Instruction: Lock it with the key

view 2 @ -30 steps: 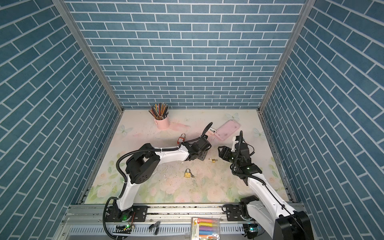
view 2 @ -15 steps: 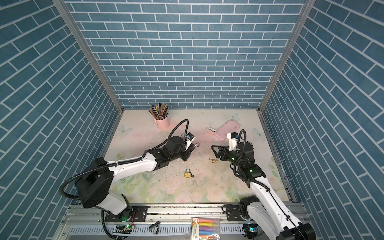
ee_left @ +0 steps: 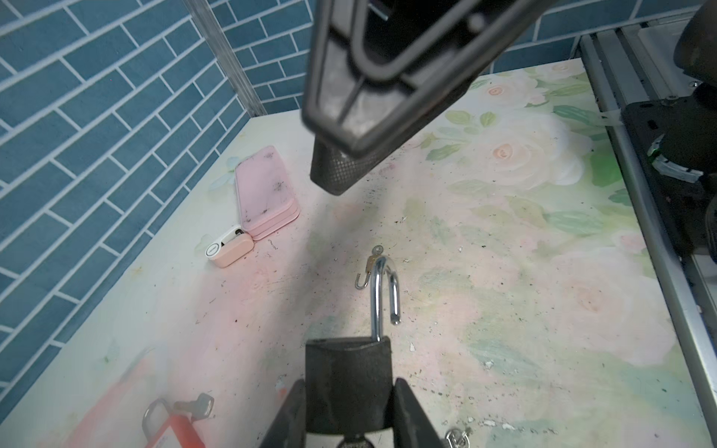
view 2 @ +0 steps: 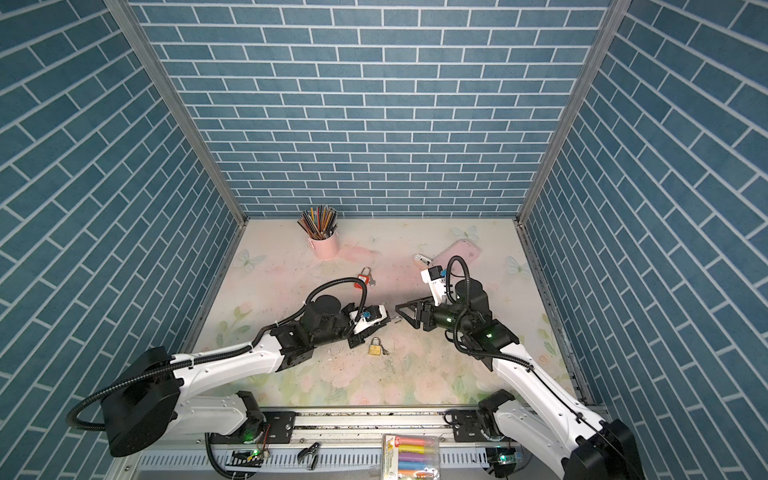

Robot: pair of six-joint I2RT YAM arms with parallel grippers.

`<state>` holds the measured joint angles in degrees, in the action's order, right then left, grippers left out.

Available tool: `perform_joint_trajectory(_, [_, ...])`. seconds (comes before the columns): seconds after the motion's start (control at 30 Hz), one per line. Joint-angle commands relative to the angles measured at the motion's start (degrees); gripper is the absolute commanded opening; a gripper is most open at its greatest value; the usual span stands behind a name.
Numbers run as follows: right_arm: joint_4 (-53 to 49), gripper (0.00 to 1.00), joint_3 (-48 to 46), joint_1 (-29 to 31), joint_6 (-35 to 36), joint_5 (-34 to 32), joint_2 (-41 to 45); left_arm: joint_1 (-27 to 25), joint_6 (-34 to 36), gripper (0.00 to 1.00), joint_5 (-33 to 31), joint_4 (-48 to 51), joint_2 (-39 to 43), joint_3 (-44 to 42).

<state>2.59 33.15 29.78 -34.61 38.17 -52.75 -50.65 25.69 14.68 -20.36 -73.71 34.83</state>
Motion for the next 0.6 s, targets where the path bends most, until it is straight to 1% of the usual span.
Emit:
perform_joint_trajectory(0.0, [0.99,0.61,-0.82,0.35,-1.84,2.10,0.81,0.02,3.66,0.09,-1.22,-3.32,0.94,0.20])
perform_joint_trajectory(0.2, [-0.20,0.60,-1.27,0.45,-2.76,3.74,1.37,0.02,3.41,0.09,-5.63,-5.03,0.50,-0.21])
perform_joint_trajectory(0.3, [-0.35,0.61,-1.66,0.86,-3.17,4.43,1.44,0.00,2.97,0.09,-7.90,-4.28,-0.19,0.67])
perform_joint_trajectory(0.43, [1.79,0.61,-2.62,1.48,-4.62,5.91,0.03,0.01,2.54,0.09,-7.93,-4.03,-0.47,1.12])
perform_joint_trajectory(0.57, [3.45,0.60,-2.92,1.86,-5.61,4.70,-1.93,-0.13,2.50,0.09,-6.82,-4.10,-0.29,1.12])
